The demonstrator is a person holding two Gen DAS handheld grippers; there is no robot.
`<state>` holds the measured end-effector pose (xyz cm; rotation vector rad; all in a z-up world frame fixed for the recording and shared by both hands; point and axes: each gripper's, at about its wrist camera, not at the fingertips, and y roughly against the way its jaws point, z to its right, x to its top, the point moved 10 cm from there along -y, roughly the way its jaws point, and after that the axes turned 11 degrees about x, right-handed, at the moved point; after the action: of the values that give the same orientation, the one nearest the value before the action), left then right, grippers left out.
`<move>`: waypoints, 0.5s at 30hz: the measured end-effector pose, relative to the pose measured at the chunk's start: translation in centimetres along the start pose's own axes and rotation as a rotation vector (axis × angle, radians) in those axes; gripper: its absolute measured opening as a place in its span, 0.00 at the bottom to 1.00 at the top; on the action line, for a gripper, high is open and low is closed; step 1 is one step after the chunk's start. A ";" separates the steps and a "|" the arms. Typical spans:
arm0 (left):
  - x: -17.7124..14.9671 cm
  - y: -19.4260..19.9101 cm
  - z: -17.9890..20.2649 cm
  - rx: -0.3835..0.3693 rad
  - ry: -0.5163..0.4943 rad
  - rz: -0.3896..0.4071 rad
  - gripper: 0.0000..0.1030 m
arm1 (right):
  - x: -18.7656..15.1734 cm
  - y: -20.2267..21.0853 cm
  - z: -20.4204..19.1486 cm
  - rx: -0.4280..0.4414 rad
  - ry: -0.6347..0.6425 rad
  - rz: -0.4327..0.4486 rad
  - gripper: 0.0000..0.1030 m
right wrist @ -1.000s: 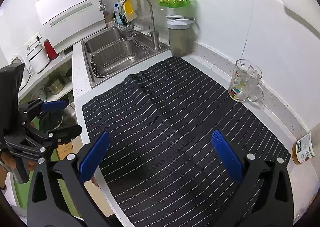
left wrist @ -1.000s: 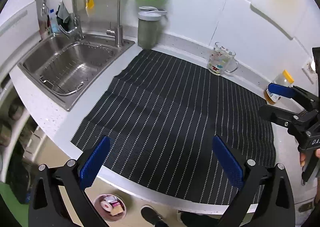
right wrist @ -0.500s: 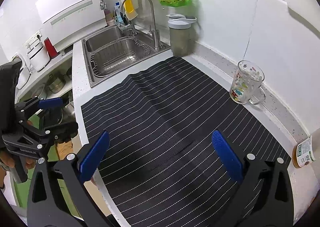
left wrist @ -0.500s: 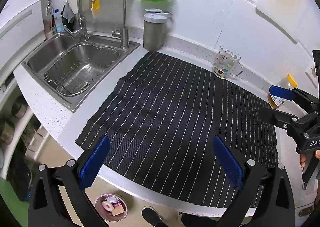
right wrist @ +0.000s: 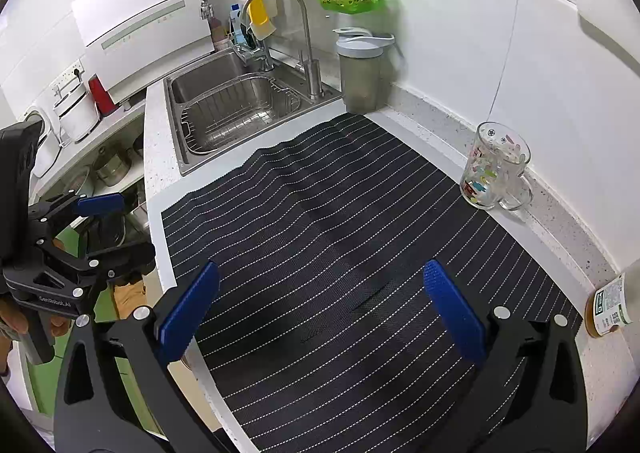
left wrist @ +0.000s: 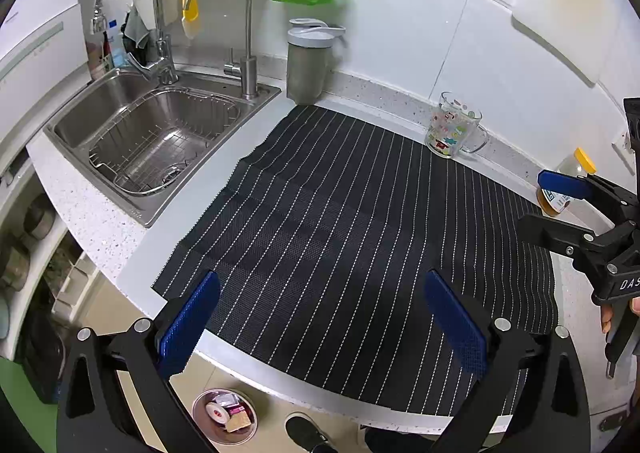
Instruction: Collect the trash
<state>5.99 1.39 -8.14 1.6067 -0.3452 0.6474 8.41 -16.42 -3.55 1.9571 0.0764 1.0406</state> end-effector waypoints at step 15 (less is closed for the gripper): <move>-0.3 0.0 0.2 -0.002 -0.005 -0.002 0.95 | -0.2 0.0 0.0 0.004 -0.001 0.000 0.97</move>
<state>5.85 1.12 -8.34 1.6063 -0.3474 0.6412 8.30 -16.47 -3.63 1.9616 0.0783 1.0401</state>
